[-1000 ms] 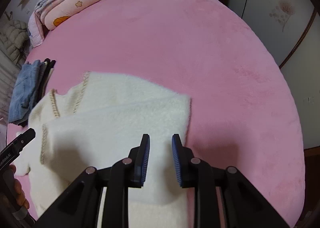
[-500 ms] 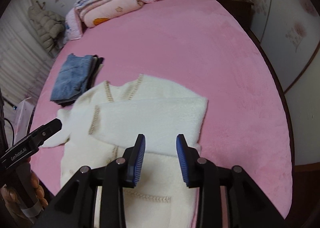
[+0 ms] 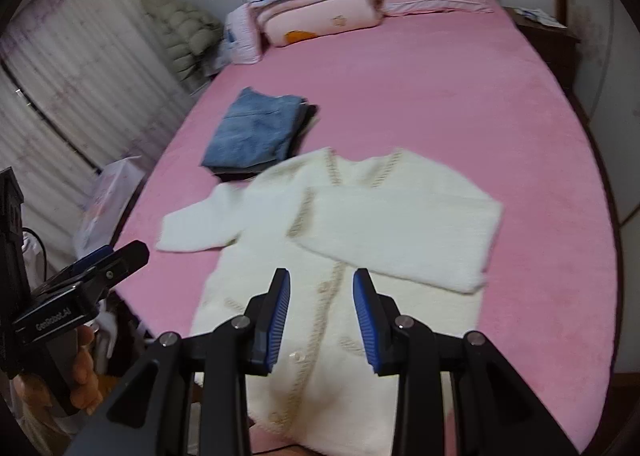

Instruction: Fold large clothes

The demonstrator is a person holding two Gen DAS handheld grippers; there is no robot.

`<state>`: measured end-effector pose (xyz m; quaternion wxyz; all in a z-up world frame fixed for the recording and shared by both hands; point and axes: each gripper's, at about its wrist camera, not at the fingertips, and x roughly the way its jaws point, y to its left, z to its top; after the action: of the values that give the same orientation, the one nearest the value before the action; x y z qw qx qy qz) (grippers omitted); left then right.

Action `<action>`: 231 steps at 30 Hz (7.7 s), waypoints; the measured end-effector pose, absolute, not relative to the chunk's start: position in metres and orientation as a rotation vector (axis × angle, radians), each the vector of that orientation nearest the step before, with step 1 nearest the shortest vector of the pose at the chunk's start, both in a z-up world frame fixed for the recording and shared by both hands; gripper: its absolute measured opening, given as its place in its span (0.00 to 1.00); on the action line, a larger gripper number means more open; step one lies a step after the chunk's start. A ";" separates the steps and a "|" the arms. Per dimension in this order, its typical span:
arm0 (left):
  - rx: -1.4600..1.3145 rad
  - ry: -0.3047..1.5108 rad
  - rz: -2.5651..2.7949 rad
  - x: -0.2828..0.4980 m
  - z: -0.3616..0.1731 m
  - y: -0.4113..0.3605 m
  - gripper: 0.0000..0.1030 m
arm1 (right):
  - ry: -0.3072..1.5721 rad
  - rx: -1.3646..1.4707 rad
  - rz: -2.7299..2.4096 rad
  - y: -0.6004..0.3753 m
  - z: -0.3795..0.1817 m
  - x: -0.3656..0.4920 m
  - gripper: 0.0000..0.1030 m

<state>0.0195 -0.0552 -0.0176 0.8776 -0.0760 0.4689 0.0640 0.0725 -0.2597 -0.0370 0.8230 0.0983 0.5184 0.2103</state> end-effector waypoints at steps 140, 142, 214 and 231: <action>-0.078 1.059 0.192 0.271 -0.354 0.165 0.25 | 1.193 0.234 0.075 -0.224 -0.337 0.278 0.24; -0.052 1.077 0.205 0.270 -0.345 0.160 0.34 | 1.205 0.221 0.039 -0.226 -0.327 0.272 0.24; -0.111 0.874 -0.018 -0.002 -0.022 0.113 0.86 | 0.855 0.274 0.094 -0.260 -0.003 -0.021 0.41; -0.071 1.081 -0.022 -0.075 -0.155 0.164 0.86 | 0.935 0.288 -0.074 -0.254 -0.111 -0.124 0.41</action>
<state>-0.0745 0.1637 -0.1547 0.8567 -0.0339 0.5146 -0.0103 -0.1243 -0.2539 -0.1106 0.8820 0.1385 0.4491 -0.0353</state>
